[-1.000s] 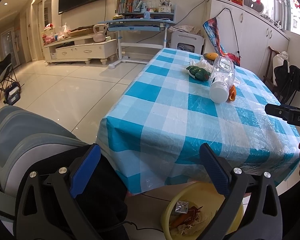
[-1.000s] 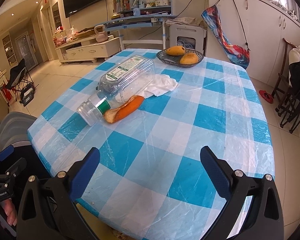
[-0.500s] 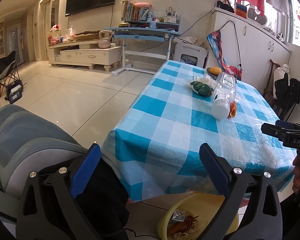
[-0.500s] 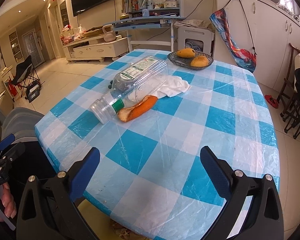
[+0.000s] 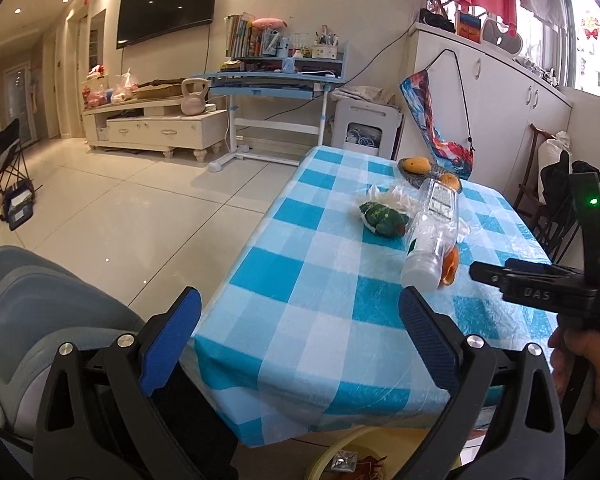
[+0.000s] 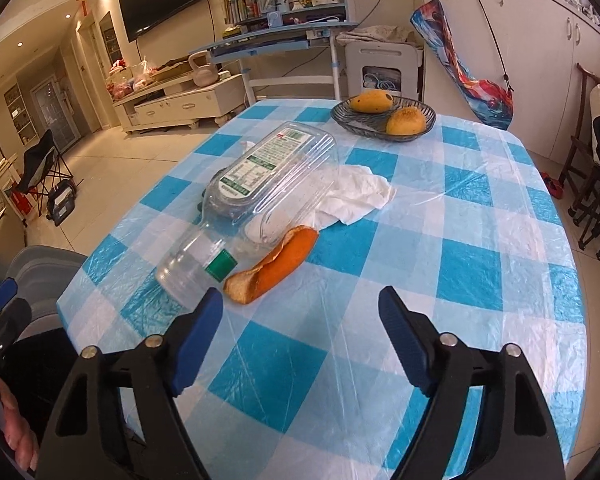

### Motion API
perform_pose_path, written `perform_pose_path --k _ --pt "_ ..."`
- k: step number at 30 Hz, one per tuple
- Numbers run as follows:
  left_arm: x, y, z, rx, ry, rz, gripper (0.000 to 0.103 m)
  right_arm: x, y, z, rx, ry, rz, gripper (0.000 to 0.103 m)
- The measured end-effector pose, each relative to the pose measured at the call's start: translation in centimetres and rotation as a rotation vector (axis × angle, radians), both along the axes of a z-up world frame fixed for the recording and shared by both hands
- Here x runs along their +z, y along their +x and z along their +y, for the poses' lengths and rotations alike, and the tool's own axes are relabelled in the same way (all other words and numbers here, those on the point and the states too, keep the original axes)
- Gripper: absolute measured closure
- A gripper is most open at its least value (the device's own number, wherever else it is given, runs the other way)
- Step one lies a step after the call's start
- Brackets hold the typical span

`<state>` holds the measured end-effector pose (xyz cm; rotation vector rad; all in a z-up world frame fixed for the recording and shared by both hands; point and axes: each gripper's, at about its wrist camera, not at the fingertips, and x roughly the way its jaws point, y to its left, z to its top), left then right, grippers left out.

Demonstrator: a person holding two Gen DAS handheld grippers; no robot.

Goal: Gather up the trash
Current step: 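Grasp the clear plastic bottle with the left gripper while the right grasps the orange peel, then carry the bottle and orange peel over the yellow bucket with both grippers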

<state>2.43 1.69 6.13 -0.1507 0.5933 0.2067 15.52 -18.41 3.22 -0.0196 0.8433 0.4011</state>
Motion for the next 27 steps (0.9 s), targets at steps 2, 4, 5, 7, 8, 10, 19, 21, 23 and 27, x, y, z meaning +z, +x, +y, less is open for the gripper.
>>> perform_pose_path --k 2,4,5,7,8,10,19,21,23,27 --pt "0.5 1.0 -0.3 -0.016 0.003 -0.008 0.008 -0.5 1.1 0.8 0.009 0.001 0.020 0.033" --pt "0.9 2.0 -0.5 -0.022 0.009 -0.014 0.008 -0.9 1.9 1.6 0.020 -0.001 0.034 0.035" --pt "1.1 2.6 -0.6 -0.024 0.009 -0.016 0.008 -1.1 2.2 2.0 0.025 -0.001 0.040 0.037" --pt "1.4 3.9 -0.9 -0.035 0.010 -0.018 0.008 -1.5 2.7 2.6 0.039 0.002 0.066 0.045" --pt "1.6 4.6 -1.1 -0.042 0.010 -0.022 0.008 -1.8 2.8 2.8 0.049 0.003 0.078 0.049" --pt "2.0 6.2 -1.8 -0.070 0.012 -0.029 0.008 -2.0 2.7 2.9 0.062 -0.006 0.070 0.050" --pt "1.4 14.9 -7.1 -0.214 0.118 0.034 0.008 -1.9 2.2 0.3 0.072 0.009 0.069 0.086" --pt "0.8 16.8 -8.3 -0.237 0.153 0.068 0.008 -2.0 2.0 -0.4 0.069 0.025 0.076 0.092" --pt "0.0 18.4 -9.6 -0.257 0.196 0.104 0.008 -2.0 2.0 -0.8 0.068 0.032 0.076 0.092" --pt "-1.1 20.1 -11.1 -0.335 0.204 0.155 0.036 -1.8 1.9 -1.4 0.067 0.026 0.072 0.094"
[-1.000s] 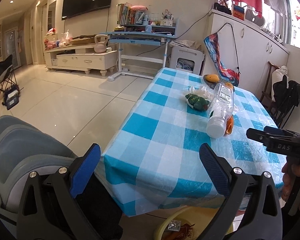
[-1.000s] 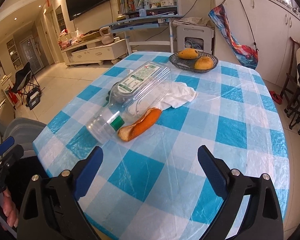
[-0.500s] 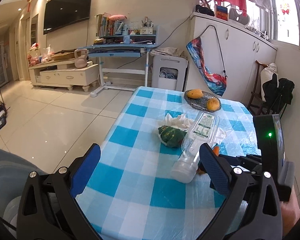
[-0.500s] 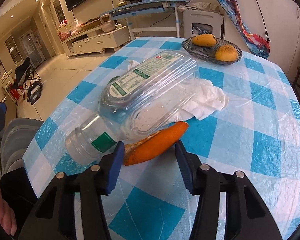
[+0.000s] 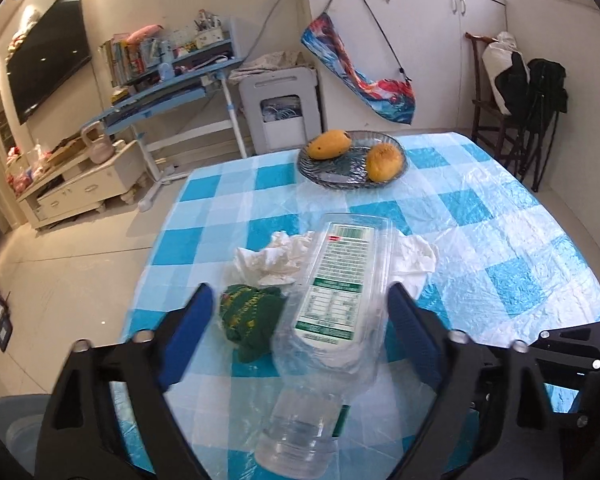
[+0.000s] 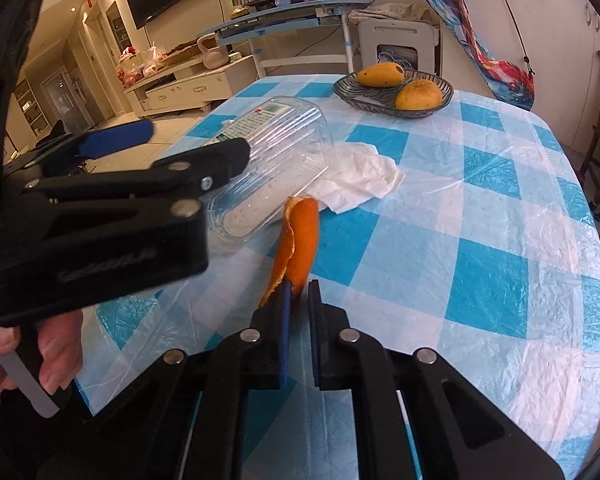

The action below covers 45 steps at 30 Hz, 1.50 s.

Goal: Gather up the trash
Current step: 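Carry the bottle and orange peel over the yellow bucket with both grippers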

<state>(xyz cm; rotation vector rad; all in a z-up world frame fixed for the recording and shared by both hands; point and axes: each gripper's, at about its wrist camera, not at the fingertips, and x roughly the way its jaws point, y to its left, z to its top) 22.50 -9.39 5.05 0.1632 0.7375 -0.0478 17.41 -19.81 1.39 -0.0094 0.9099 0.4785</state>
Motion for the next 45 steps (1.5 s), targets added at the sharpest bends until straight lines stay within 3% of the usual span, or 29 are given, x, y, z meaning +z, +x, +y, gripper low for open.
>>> perform_pose_path --k 1,5,7,9,10,13,15,17,20,22,25,28,33,36,45 --pt "-0.2 0.4 -0.1 -0.014 -0.013 0.028 0.054 0.0 0.1 0.0 0.001 0.004 0.001 0.094" --pt "1.0 -0.7 1.2 -0.018 -0.084 0.002 0.094 0.0 0.4 0.0 0.012 0.013 0.012 0.095" --pt "1.9 -1.7 2.8 -0.010 -0.162 0.004 0.102 0.1 0.4 -0.1 0.005 0.017 0.001 0.090" --pt "2.3 -2.8 4.1 -0.011 -0.211 0.000 0.102 0.3 0.5 -0.3 -0.010 0.041 -0.006 0.053" --pt "2.2 -3.3 5.0 -0.008 -0.237 0.006 0.102 0.5 0.6 -0.5 -0.022 0.056 -0.013 0.048" --pt "1.6 -4.0 7.1 0.032 -0.283 0.037 0.098 0.5 0.9 -0.5 -0.031 0.088 -0.005 0.047" --pt "1.4 -4.0 7.7 0.054 -0.285 0.043 0.080 0.4 1.1 -0.1 -0.027 0.086 -0.004 0.047" --pt "2.0 -4.1 7.1 0.054 -0.267 0.013 0.048 0.5 1.2 0.4 -0.019 0.087 -0.010 0.047" --pt "2.6 -3.4 4.0 0.027 -0.162 -0.012 0.031 0.5 1.3 1.4 -0.001 0.059 -0.021 0.047" --pt "2.2 -2.1 1.6 0.028 -0.049 0.002 0.030 0.3 1.5 2.2 0.014 0.025 -0.022 0.047" --pt "0.6 0.0 -0.3 0.052 0.053 0.068 0.030 0.1 1.7 2.7 0.021 -0.014 -0.009 0.059" --pt "-0.6 1.2 -0.5 0.044 0.044 0.125 0.049 -0.1 1.8 2.3 0.016 0.001 0.002 0.075" --pt "1.1 -0.7 2.2 0.036 -0.110 0.060 0.050 -0.2 2.0 0.8 0.003 0.094 0.036 0.086" --pt "2.9 -3.6 5.6 0.038 -0.248 -0.008 0.050 -0.1 1.5 0.5 0.001 0.109 0.033 0.087" --pt "2.0 -11.0 11.8 0.134 -0.415 -0.013 0.050 1.8 -1.0 -0.7 0.008 0.199 0.023 0.087"
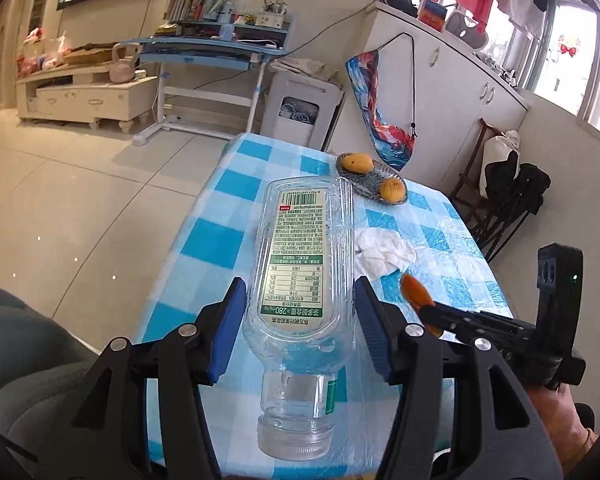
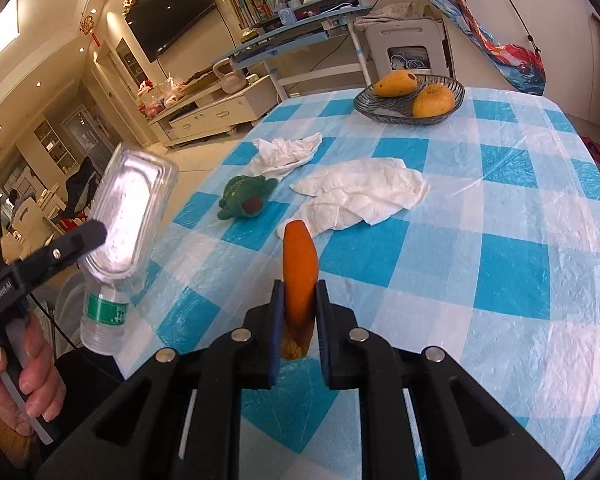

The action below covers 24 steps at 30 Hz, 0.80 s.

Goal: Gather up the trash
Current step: 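Carry the bottle and orange peel over the yellow bucket with both grippers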

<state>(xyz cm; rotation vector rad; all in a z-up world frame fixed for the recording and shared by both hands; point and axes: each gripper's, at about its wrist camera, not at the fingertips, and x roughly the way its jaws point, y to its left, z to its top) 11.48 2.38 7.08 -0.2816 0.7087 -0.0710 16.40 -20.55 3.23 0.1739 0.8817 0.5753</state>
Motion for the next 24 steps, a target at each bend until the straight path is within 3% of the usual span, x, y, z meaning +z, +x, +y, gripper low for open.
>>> perform_pose_path --k 9,20,22,24 --pt "-2.6 -6.0 -1.0 -0.013 -0.036 0.036 0.050 0.3 -6.2 0.1 0.048 0.033 0.024 0.087" --pt "-4.5 -13.5 -4.7 -0.136 -0.013 0.074 0.050 -3.1 -15.5 2.0 0.166 -0.125 0.150 0.087" --pt "-5.1 -14.4 -5.4 -0.160 -0.006 0.102 0.050 -3.5 -15.9 2.4 0.163 -0.173 0.156 0.084" --pt "-5.9 -14.9 -6.1 -0.183 0.013 0.140 0.050 -3.5 -15.7 2.2 0.126 -0.219 0.139 0.060"
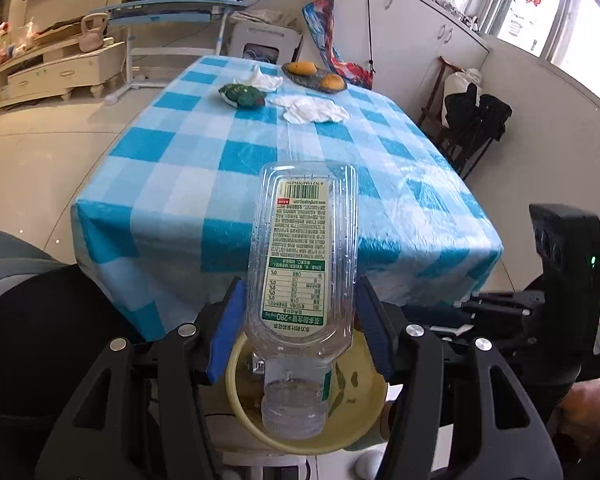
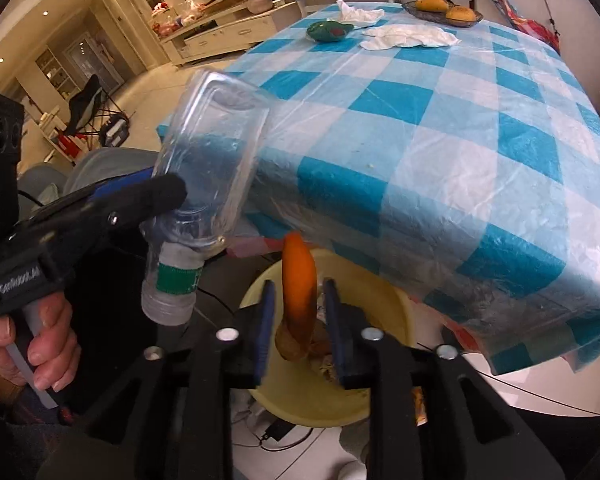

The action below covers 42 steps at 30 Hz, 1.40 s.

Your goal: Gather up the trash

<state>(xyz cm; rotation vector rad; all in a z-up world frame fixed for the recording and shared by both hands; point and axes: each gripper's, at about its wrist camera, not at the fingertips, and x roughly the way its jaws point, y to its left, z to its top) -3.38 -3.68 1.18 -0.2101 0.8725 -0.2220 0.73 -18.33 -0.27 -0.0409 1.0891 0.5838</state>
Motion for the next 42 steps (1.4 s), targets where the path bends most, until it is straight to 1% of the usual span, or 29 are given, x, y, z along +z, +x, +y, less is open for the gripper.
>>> perform_pose_path --k 2,4,6,7,9,11,12,14,17,19,21,23,25,27,32,42 --pt "-0.6 -0.3 -0.2 -0.004 0.005 0.029 0.050 0.2 0.5 -0.8 -0.051 -0.008 -0.020 0.054" --pt "-1.1 -0.2 -0.3 -0.018 0.026 0.058 0.050 0.6 1.0 -1.9 -0.110 0.006 -0.037 0.053" --pt "-1.8 0.0 -0.3 -0.023 0.046 0.092 0.050 1.0 1.2 -2.9 -0.166 0.021 -0.069 0.048" --pt "-2.2 0.3 -0.2 -0.021 0.052 0.109 0.049 1.4 1.4 -3.4 -0.196 0.040 -0.090 0.045" --pt "-3.2 0.7 0.0 -0.024 0.058 0.157 0.049 2.0 1.2 -4.2 -0.240 0.073 -0.147 0.034" --pt "-3.7 0.8 0.2 -0.015 0.054 0.179 0.048 2.6 1.0 -4.6 -0.273 0.097 -0.207 0.029" --pt "-3.7 0.8 0.3 -0.011 0.052 0.176 0.046 2.7 1.0 -4.6 -0.285 0.100 -0.232 0.026" --pt "-3.3 0.6 0.4 -0.004 0.058 0.150 0.038 2.8 1.0 -4.5 -0.295 0.097 -0.263 0.024" --pt "-2.5 0.2 0.5 0.009 0.068 0.089 0.034 3.0 1.0 -4.0 -0.281 0.075 -0.287 0.020" --pt "-1.6 -0.1 0.6 0.028 0.078 0.037 0.032 3.0 0.8 -3.7 -0.266 0.059 -0.300 0.019" --pt "-0.7 -0.4 0.8 0.057 0.091 -0.018 0.029 3.1 0.6 -3.5 -0.255 0.047 -0.311 0.019" --pt "0.2 -0.9 1.2 0.104 0.110 -0.085 0.023 3.1 0.4 -3.3 -0.249 0.037 -0.317 0.018" --pt "1.0 -1.2 1.7 0.149 0.122 -0.135 0.018 3.0 0.2 -3.3 -0.246 0.030 -0.318 0.018" --pt "1.5 -1.5 2.2 0.191 0.131 -0.172 0.016 2.9 0.2 -3.2 -0.245 0.025 -0.320 0.017" --pt "1.7 -1.2 3.1 0.232 0.131 -0.176 0.014 2.8 0.1 -2.8 -0.236 0.009 -0.324 0.016" --pt "1.3 -1.0 3.6 0.254 0.130 -0.175 0.012 2.6 0.0 -2.3 -0.224 -0.006 -0.326 0.015"
